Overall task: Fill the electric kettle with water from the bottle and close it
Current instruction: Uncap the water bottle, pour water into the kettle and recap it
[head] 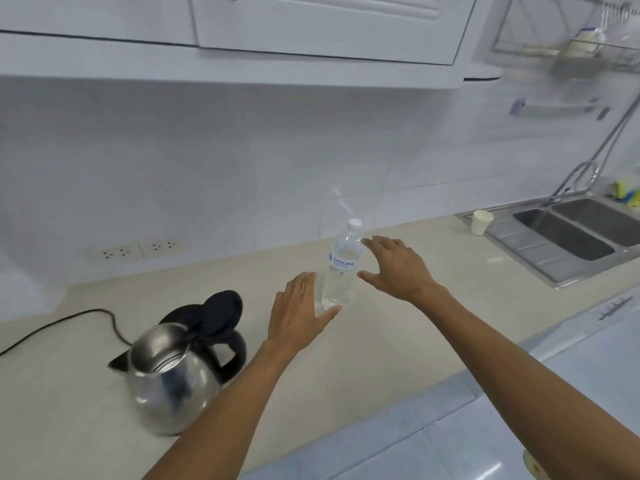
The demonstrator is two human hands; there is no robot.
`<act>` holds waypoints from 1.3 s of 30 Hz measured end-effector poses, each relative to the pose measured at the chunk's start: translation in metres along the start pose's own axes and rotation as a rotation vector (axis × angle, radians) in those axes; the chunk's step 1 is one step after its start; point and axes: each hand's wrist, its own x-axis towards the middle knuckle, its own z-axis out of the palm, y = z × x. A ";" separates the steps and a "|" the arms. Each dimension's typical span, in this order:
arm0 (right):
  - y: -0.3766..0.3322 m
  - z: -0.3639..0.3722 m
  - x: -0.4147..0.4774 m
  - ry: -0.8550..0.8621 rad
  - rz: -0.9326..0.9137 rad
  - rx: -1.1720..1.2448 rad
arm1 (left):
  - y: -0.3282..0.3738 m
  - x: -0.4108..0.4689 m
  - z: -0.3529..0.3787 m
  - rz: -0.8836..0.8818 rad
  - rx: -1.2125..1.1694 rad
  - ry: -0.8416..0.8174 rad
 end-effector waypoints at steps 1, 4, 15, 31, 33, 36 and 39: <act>0.008 0.001 0.014 0.012 -0.003 0.015 | 0.004 0.016 0.009 -0.015 -0.010 -0.009; 0.024 0.002 0.050 0.034 -0.006 0.067 | 0.012 0.056 0.035 -0.100 -0.048 -0.063; 0.038 0.026 0.126 0.216 -0.136 0.093 | 0.014 0.138 0.123 -0.500 -0.657 -0.047; 0.033 0.047 0.139 0.348 -0.190 0.231 | 0.009 0.142 0.161 -0.526 -0.775 0.151; 0.033 0.045 0.137 0.332 -0.211 0.246 | 0.009 0.140 0.157 -0.513 -0.775 0.139; 0.035 0.040 0.130 0.309 -0.244 0.260 | 0.006 0.128 0.151 -0.488 -0.764 0.101; 0.034 0.033 0.118 0.257 -0.279 0.263 | 0.002 0.110 0.145 -0.470 -0.758 0.054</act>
